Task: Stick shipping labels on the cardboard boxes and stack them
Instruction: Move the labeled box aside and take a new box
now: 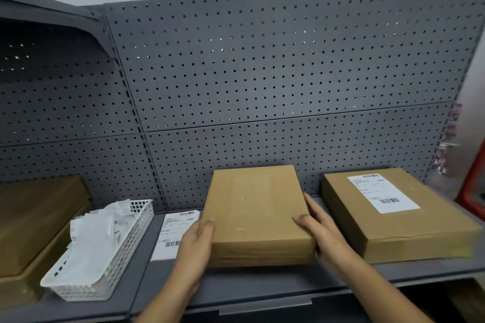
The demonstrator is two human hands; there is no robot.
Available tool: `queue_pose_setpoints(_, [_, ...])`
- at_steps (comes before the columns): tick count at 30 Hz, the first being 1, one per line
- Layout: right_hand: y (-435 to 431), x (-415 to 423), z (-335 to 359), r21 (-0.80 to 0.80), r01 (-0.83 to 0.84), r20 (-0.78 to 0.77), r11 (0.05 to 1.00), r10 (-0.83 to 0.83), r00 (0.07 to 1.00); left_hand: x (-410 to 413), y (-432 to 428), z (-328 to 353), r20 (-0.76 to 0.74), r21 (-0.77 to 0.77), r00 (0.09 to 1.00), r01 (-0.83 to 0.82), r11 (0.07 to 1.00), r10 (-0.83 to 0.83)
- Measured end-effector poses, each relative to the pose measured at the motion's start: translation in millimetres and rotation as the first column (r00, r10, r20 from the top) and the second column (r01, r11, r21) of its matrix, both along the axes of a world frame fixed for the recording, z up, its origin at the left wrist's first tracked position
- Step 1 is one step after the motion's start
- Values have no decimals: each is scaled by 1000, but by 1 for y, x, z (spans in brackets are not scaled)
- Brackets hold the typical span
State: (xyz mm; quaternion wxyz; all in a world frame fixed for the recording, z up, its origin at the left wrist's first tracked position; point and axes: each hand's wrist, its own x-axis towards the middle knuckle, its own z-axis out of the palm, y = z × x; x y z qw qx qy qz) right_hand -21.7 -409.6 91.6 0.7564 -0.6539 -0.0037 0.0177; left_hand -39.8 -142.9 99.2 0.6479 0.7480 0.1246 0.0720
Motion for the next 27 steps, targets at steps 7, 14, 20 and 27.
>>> queue_pose_setpoints(7, [-6,6,-17,2,0,-33,1000,0,999,2,-10,-15,6,5,1000,-18,1000,18])
queue_pose_setpoints(14, [-3,13,-24,-28,35,-42,999,-36,998,7,-7,-18,-11,13,1000,13,1000,-13])
queue_pose_setpoints(20, [-9,13,-31,-88,-7,-30,996,5,1000,6,-7,-39,-72,33,997,35,999,-32])
queue_pose_setpoints(27, [-12,7,-29,-233,51,87,971,-32,996,-3,-7,-40,-32,58,998,58,997,-56])
